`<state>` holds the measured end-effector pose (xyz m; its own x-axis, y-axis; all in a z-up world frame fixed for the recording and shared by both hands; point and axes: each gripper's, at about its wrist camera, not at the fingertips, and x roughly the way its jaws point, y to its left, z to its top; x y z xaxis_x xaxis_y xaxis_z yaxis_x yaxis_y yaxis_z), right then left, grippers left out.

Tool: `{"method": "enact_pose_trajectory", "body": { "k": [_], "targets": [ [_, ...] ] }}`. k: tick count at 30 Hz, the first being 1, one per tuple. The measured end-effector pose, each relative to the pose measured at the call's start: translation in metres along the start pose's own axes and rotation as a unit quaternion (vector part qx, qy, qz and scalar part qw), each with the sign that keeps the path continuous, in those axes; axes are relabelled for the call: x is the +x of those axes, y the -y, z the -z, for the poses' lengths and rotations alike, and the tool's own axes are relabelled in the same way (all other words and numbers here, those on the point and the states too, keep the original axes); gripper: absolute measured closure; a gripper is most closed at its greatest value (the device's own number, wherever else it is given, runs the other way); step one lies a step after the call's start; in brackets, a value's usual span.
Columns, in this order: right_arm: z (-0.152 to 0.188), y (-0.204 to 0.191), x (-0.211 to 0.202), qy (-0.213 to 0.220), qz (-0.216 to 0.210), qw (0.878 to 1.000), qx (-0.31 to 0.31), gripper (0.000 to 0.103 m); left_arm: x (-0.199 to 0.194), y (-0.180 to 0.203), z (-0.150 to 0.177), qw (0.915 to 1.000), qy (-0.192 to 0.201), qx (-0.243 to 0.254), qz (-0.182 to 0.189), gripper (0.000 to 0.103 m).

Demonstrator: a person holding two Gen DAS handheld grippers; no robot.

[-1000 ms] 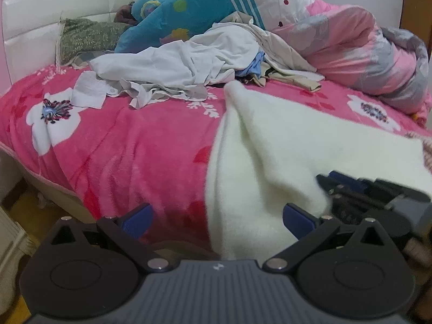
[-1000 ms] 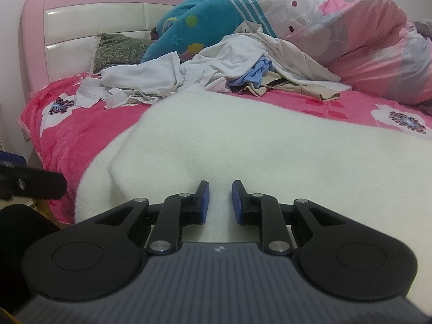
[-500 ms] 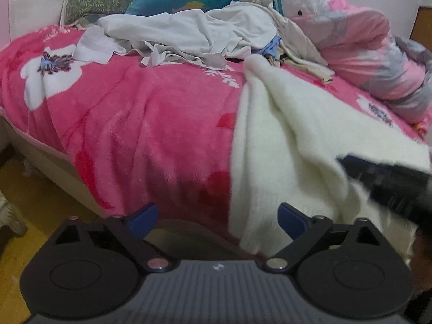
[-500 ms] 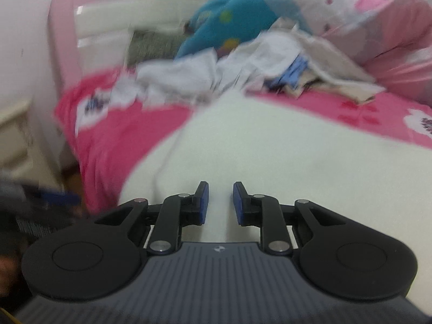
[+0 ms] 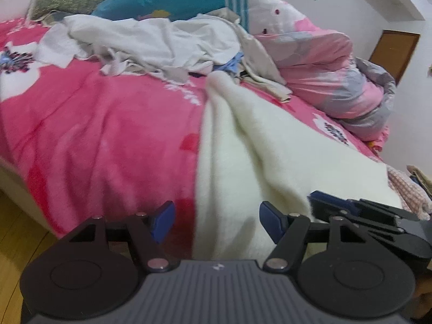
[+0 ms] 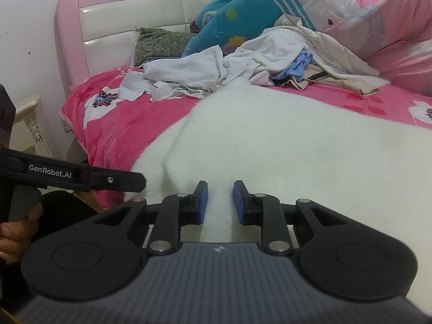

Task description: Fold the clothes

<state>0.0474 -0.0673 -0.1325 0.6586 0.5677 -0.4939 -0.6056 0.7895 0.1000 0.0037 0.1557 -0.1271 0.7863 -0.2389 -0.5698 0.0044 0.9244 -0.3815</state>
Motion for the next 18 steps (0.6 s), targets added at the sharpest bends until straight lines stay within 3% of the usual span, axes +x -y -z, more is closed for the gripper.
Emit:
{"method": "enact_pose_trajectory", "body": {
  "k": [8, 18],
  "targets": [
    [0.0, 0.0, 0.001, -0.002, 0.002, 1.0, 0.0, 0.083, 0.015, -0.001, -0.012, 0.9994, -0.001, 0.005, 0.036, 0.034],
    [0.0, 0.0, 0.001, -0.002, 0.004, 1.0, 0.0, 0.082, 0.018, -0.016, -0.015, 0.9959, -0.018, -0.031, 0.083, 0.033]
  ]
}}
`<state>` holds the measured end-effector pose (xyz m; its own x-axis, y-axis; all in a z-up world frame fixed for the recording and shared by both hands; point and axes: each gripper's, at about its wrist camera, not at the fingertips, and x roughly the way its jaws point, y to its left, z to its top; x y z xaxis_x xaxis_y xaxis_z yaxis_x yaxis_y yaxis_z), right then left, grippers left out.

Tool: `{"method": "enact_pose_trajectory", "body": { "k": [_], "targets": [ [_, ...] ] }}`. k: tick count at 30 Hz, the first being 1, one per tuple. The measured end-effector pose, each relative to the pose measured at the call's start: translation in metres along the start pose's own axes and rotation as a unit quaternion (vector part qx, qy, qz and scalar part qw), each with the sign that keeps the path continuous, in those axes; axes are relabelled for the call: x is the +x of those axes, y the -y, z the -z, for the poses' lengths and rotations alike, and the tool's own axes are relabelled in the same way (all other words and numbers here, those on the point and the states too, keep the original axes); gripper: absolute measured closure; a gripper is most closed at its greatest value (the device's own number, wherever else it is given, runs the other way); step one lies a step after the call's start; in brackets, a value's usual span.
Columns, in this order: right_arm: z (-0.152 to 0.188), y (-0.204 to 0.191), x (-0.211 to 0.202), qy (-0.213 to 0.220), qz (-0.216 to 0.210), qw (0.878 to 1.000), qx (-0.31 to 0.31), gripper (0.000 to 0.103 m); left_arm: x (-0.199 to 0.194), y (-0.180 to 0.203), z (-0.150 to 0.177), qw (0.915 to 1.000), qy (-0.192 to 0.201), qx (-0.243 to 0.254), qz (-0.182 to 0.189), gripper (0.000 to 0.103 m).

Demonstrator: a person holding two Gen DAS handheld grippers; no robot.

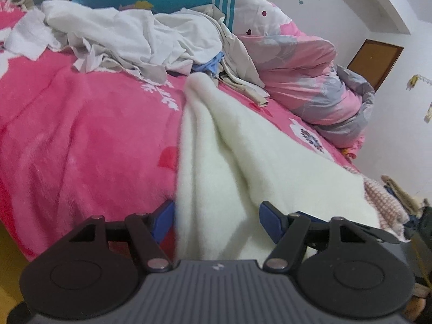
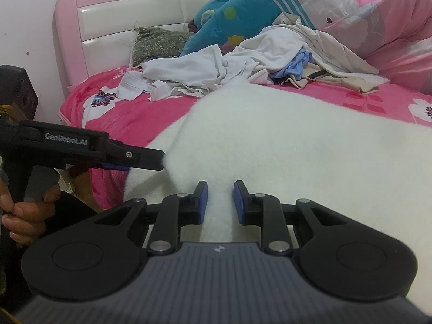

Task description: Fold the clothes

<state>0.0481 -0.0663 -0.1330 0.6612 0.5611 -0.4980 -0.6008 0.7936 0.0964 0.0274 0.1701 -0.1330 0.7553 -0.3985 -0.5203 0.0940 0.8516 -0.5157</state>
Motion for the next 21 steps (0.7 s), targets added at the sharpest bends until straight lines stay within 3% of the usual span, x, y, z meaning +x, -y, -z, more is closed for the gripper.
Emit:
{"method": "enact_pose_trajectory", "body": {
  "k": [8, 16, 21],
  "targets": [
    [0.001, -0.001, 0.0, 0.002, 0.001, 1.0, 0.004, 0.082, 0.002, -0.002, 0.012, 0.9991, -0.033, -0.011, 0.024, 0.033],
    [0.0, 0.001, -0.001, 0.001, -0.001, 1.0, 0.004, 0.082, -0.007, -0.02, 0.005, 0.9887, -0.026, -0.092, 0.115, 0.028],
    [-0.001, 0.0, -0.001, 0.004, 0.001, 1.0, 0.001, 0.082, 0.014, -0.015, 0.003, 0.9899, -0.066, -0.098, 0.078, 0.029]
  ]
}}
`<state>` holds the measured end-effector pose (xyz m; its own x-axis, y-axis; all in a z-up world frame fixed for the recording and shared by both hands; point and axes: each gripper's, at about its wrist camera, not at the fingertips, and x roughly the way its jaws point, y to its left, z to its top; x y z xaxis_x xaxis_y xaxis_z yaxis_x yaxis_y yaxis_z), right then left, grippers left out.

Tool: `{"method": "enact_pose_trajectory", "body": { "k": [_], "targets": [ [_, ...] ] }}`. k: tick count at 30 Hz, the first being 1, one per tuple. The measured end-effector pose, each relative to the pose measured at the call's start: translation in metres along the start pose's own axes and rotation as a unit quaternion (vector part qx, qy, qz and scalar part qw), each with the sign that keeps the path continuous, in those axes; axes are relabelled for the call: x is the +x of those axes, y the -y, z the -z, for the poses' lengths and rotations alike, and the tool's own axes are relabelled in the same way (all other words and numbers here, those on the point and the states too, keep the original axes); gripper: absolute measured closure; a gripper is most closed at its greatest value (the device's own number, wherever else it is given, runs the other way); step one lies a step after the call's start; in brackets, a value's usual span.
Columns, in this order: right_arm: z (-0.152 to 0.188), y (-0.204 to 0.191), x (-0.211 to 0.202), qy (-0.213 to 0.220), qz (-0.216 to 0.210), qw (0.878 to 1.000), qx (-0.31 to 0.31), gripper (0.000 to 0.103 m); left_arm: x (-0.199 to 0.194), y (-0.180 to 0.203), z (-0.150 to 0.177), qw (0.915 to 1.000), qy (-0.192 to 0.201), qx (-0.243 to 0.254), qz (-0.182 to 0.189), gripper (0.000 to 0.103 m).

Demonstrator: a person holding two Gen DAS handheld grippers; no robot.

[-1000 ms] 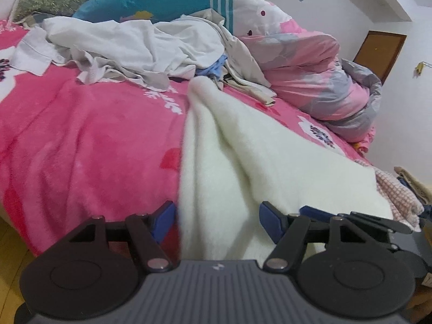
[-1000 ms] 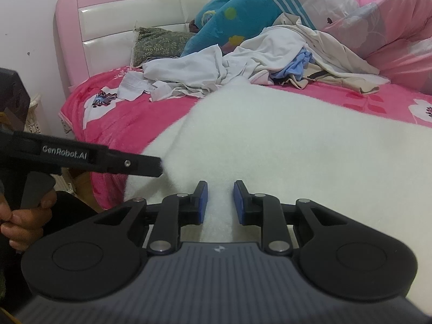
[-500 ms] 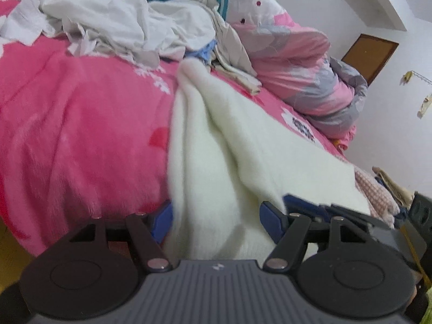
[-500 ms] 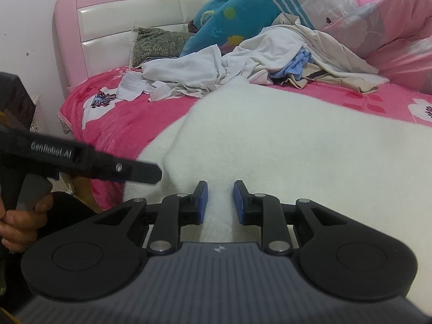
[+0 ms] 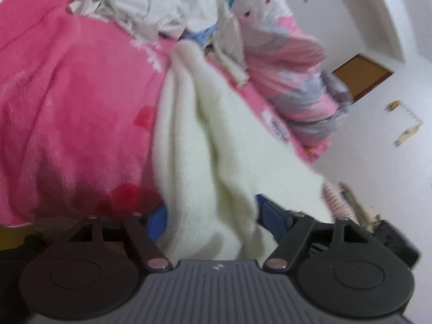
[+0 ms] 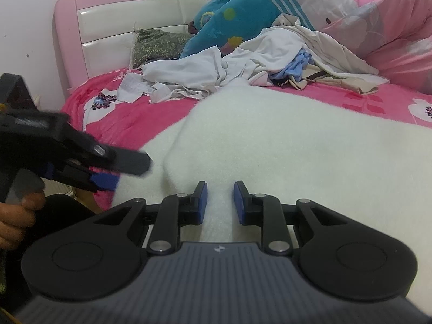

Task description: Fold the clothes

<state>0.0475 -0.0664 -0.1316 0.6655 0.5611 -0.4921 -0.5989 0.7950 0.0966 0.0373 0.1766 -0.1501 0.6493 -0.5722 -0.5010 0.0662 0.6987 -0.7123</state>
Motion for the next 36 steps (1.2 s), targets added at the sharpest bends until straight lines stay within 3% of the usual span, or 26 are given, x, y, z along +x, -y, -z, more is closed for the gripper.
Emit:
{"method": "enact_pose_trajectory", "body": {
  "k": [6, 11, 18, 20, 26, 36],
  "targets": [
    [-0.001, -0.001, -0.004, 0.008, 0.001, 1.0, -0.009, 0.081, 0.0, 0.01, -0.008, 0.9997, 0.0, -0.022, 0.007, 0.034],
    [-0.003, 0.005, -0.011, 0.026, -0.025, 0.999, 0.029, 0.074, -0.01, 0.007, -0.014, 0.9969, 0.001, -0.062, 0.048, 0.033],
    [-0.007, -0.007, -0.015, 0.029, -0.058, 0.997, 0.048, 0.047, -0.008, -0.003, -0.015, 0.9917, -0.004, -0.114, 0.059, 0.031],
    [-0.006, -0.013, -0.013, 0.024, -0.07, 0.996, 0.054, 0.044, -0.01, -0.004, -0.014, 0.9903, 0.002, -0.123, 0.064, 0.028],
    [-0.007, -0.041, -0.003, 0.022, -0.052, 0.998, 0.02, 0.026, -0.006, -0.005, -0.017, 0.9869, -0.004, -0.146, 0.068, 0.024],
    [-0.013, -0.061, 0.009, 0.023, -0.022, 0.999, -0.031, 0.016, -0.009, -0.003, -0.021, 0.9875, -0.012, -0.143, 0.066, 0.017]
  ]
}}
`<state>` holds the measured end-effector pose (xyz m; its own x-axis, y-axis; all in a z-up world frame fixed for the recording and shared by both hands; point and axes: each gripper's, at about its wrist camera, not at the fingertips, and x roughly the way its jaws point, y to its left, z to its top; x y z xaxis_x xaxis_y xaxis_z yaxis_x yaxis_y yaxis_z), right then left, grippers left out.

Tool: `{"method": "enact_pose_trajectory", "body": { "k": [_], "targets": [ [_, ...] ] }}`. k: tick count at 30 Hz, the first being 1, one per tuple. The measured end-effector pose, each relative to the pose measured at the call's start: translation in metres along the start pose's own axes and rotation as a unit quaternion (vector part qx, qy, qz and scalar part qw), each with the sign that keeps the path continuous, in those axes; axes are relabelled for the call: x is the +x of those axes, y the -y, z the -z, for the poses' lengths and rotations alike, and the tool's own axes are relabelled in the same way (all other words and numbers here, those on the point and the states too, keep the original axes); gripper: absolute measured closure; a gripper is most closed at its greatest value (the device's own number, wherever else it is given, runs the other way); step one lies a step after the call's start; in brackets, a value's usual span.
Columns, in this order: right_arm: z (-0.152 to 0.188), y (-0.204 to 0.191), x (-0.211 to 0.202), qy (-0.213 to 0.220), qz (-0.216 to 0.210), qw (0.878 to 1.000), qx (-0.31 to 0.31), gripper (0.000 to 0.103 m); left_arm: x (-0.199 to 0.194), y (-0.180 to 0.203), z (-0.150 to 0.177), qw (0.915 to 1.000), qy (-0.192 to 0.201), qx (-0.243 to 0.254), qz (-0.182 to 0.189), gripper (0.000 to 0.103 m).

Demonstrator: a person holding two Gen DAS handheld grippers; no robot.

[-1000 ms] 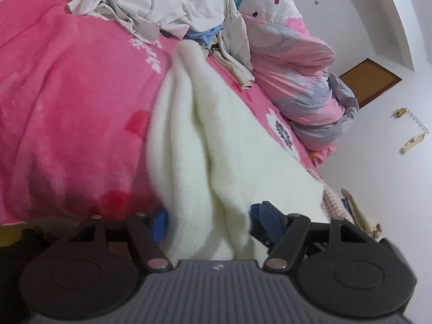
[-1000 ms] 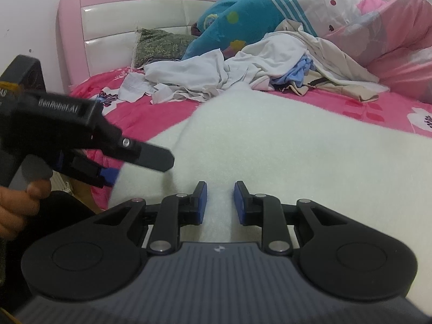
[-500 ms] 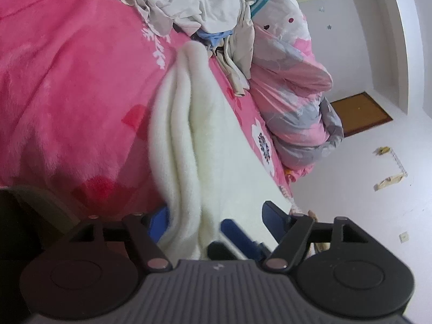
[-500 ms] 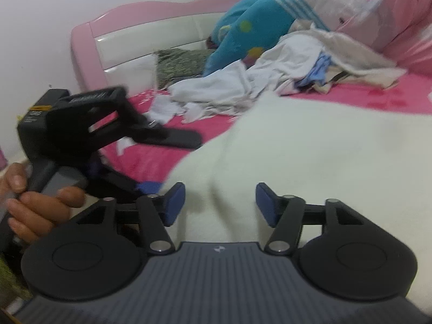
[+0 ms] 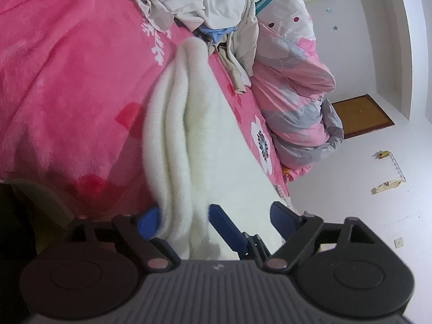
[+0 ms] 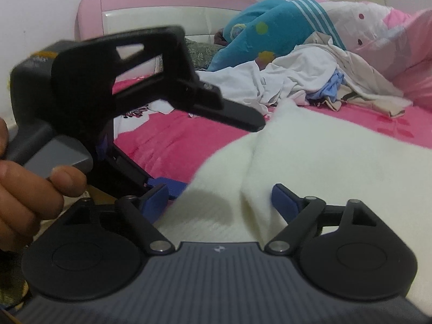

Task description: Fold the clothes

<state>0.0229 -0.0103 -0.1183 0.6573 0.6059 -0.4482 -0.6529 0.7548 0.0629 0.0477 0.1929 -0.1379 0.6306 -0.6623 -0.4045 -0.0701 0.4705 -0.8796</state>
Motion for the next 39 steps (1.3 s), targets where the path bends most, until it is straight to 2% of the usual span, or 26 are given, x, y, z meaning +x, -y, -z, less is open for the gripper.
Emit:
{"method": "enact_pose_trajectory", "body": {
  "k": [11, 17, 25, 28, 30, 33, 39],
  "targets": [
    [0.003, -0.005, 0.004, -0.015, 0.011, 0.999, -0.034, 0.013, 0.002, -0.008, -0.006, 0.9988, -0.018, -0.029, 0.035, 0.016],
    [0.005, -0.014, 0.014, -0.019, 0.022, 0.998, -0.055, 0.007, 0.0, -0.008, -0.009, 0.9974, -0.023, -0.046, 0.051, 0.016],
    [0.005, -0.02, 0.028, -0.033, 0.075, 0.994, -0.066, 0.008, 0.001, -0.004, -0.007, 0.9967, -0.024, -0.047, 0.061, 0.015],
    [0.007, -0.02, 0.029, -0.037, 0.096, 0.992, -0.065, 0.019, 0.0, -0.005, -0.008, 0.9963, -0.025, -0.044, 0.069, 0.015],
    [0.007, -0.019, 0.029, -0.038, 0.11, 0.991, -0.063, 0.031, -0.001, -0.005, -0.009, 0.9962, -0.023, -0.042, 0.072, 0.015],
    [0.007, -0.018, 0.028, -0.038, 0.124, 0.99, -0.056, 0.04, 0.001, -0.004, -0.014, 0.9978, -0.014, -0.031, 0.057, 0.015],
    [0.007, -0.013, 0.026, -0.037, 0.128, 0.99, -0.041, 0.048, 0.015, 0.001, -0.036, 1.0, -0.003, 0.004, 0.005, 0.015]
  ]
}}
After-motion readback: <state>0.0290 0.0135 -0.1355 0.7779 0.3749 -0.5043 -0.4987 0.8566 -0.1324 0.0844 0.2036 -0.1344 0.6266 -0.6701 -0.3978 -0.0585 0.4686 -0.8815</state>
